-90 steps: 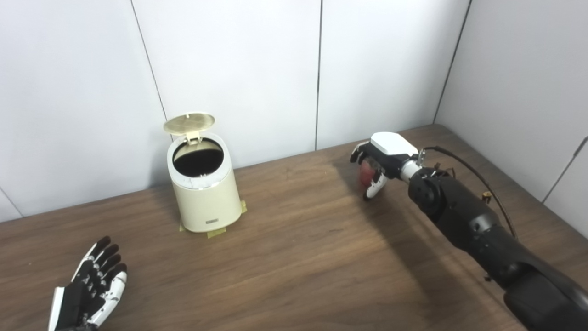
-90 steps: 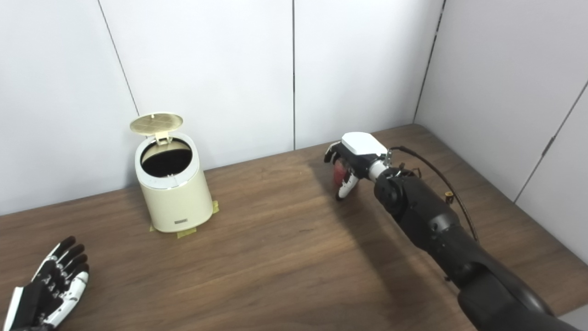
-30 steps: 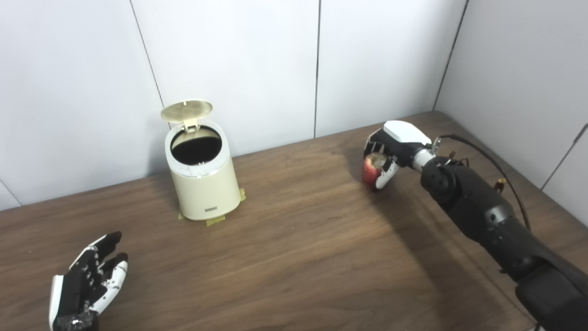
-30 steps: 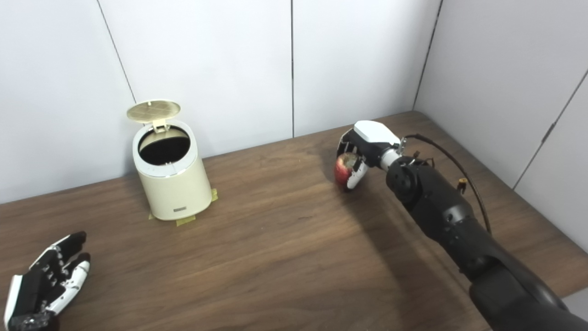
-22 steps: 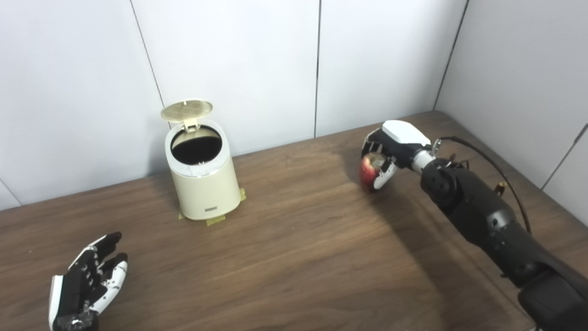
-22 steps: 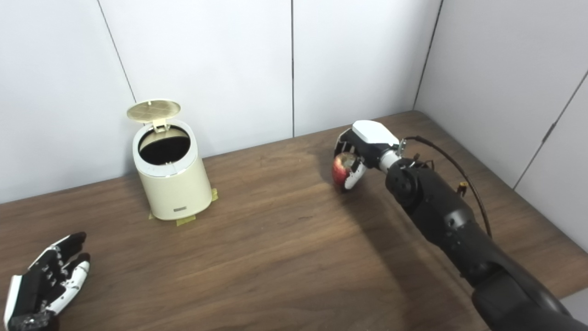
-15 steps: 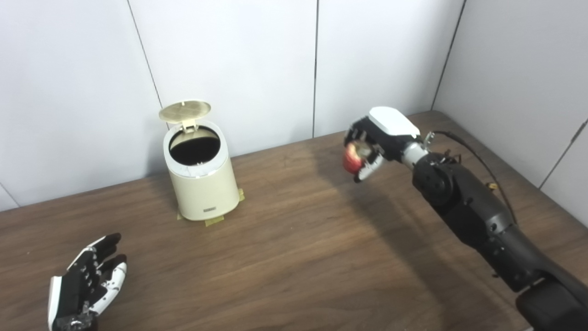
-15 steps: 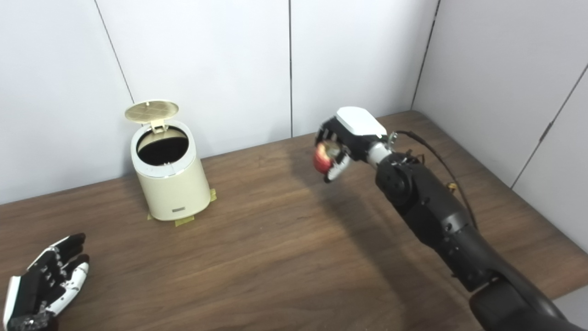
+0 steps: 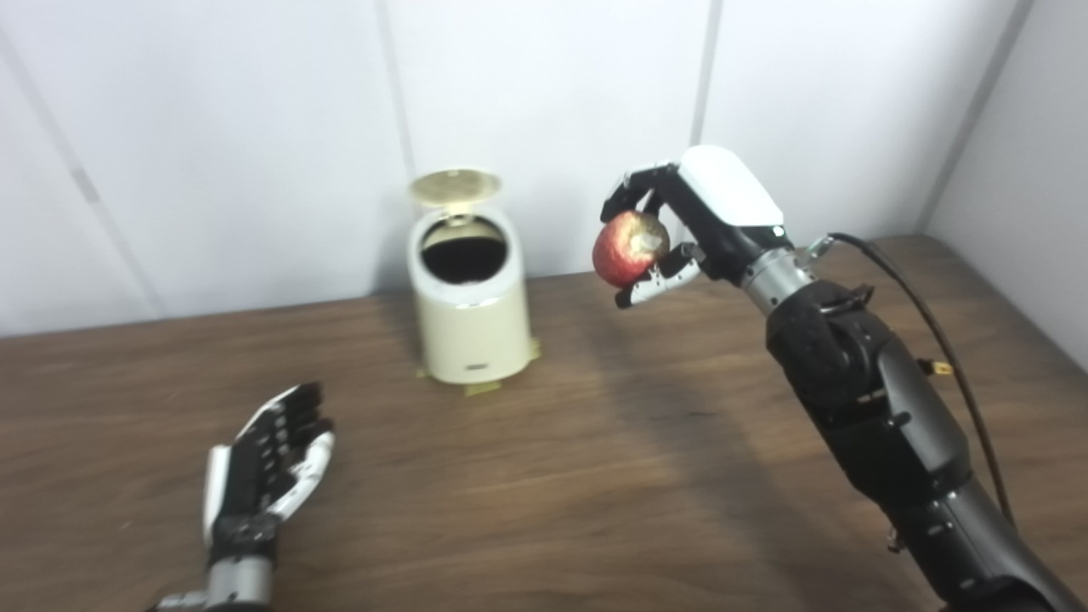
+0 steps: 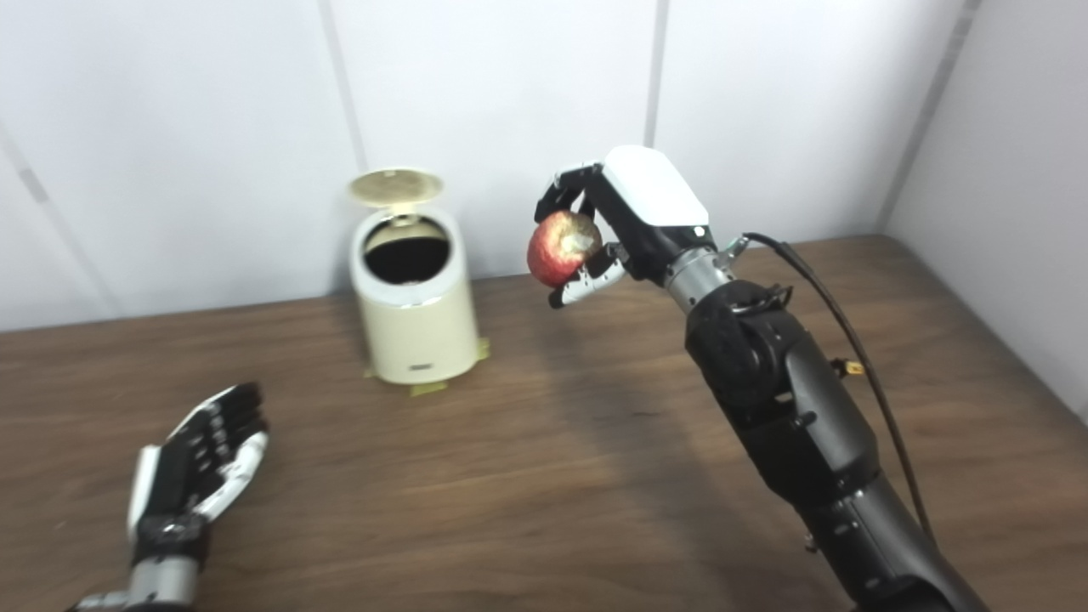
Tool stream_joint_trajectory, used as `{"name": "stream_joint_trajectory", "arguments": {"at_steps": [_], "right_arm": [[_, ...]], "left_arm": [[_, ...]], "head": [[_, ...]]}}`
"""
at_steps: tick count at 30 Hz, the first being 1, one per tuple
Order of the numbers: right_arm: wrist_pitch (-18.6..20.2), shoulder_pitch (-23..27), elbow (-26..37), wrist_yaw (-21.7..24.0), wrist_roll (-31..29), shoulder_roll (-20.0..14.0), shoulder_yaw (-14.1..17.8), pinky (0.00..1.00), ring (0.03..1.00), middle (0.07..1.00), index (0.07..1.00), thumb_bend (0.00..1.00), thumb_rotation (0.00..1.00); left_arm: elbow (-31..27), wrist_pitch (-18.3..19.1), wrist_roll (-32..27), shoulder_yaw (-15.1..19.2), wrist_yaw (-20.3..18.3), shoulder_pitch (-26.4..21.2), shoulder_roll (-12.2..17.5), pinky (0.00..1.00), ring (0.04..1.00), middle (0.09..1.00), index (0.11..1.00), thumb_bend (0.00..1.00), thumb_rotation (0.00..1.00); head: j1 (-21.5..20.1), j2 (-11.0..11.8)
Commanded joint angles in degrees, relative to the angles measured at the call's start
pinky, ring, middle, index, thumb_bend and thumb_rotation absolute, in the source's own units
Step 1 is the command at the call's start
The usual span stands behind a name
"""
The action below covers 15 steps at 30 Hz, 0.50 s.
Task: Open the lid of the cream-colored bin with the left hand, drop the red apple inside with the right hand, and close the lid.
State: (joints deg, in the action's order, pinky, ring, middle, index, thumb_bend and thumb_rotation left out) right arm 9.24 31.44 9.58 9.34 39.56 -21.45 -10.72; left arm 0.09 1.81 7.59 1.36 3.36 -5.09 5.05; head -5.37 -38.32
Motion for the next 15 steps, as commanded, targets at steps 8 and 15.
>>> {"name": "stream_joint_trajectory", "arguments": {"at_steps": [8, 15], "right_arm": [[-4.57, 7.04, -2.47, -3.95, -0.05, 4.6, -0.17, 0.39, 0.407, 0.501, 0.505, 0.52, 0.0], [-8.1, 10.66, -7.07, -5.89, -1.76, 7.82, -0.5, 0.36, 0.392, 0.5, 0.523, 0.52, 0.0]], "left_arm": [[0.92, -0.66, 0.97, -2.08, 0.66, -0.26, -1.95, 0.8, 0.814, 0.813, 0.782, 0.34, 0.25], [1.88, -1.8, 1.11, -2.81, 1.46, -0.51, -3.04, 0.8, 0.817, 0.804, 0.777, 0.36, 0.26]], "head": [[1.98, 0.65], [3.47, 0.96]]}}
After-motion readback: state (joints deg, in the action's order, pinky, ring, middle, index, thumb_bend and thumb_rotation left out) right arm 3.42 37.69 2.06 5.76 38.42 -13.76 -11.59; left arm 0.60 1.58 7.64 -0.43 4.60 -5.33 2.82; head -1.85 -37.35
